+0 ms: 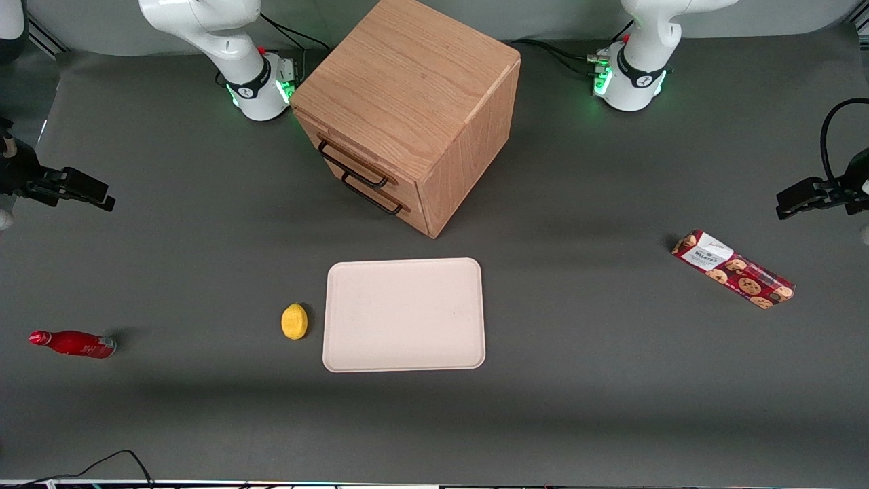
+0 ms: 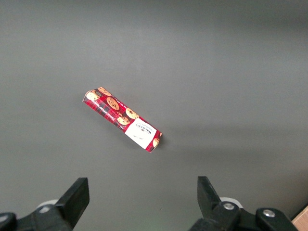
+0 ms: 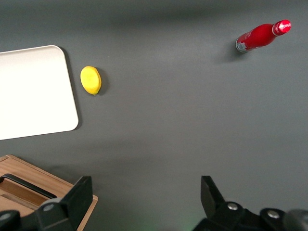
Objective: Open upper drawer
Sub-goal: 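Move the right gripper to the upper drawer's black handle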
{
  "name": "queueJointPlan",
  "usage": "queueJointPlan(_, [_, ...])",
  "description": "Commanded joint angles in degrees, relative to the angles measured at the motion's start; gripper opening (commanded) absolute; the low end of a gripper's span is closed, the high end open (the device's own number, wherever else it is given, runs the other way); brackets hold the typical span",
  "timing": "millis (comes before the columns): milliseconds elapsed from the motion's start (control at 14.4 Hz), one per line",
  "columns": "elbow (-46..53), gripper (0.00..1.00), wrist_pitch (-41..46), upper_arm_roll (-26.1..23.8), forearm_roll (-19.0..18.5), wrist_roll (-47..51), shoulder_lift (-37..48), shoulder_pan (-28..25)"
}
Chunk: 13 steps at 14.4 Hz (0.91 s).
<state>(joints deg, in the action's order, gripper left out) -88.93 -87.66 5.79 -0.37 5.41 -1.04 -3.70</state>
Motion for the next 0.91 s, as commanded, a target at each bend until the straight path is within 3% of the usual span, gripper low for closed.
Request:
queueJointPlan(0, [1.56,1.00,0.91,0.10,0.54,1.36,-0.81,-0.08])
queueJointPlan(418, [1.30,1.00,0.73,-1.12,0.89,1.36,-0.81,0.01])
queueJointPlan(696, [0.60,1.00,0.73,-8.93,1.16,0.39,-0.55,1.76])
queueJointPlan(835, [0.16,1.00,0.56,-15.25,1.16,-1.00,-0.55,3.95])
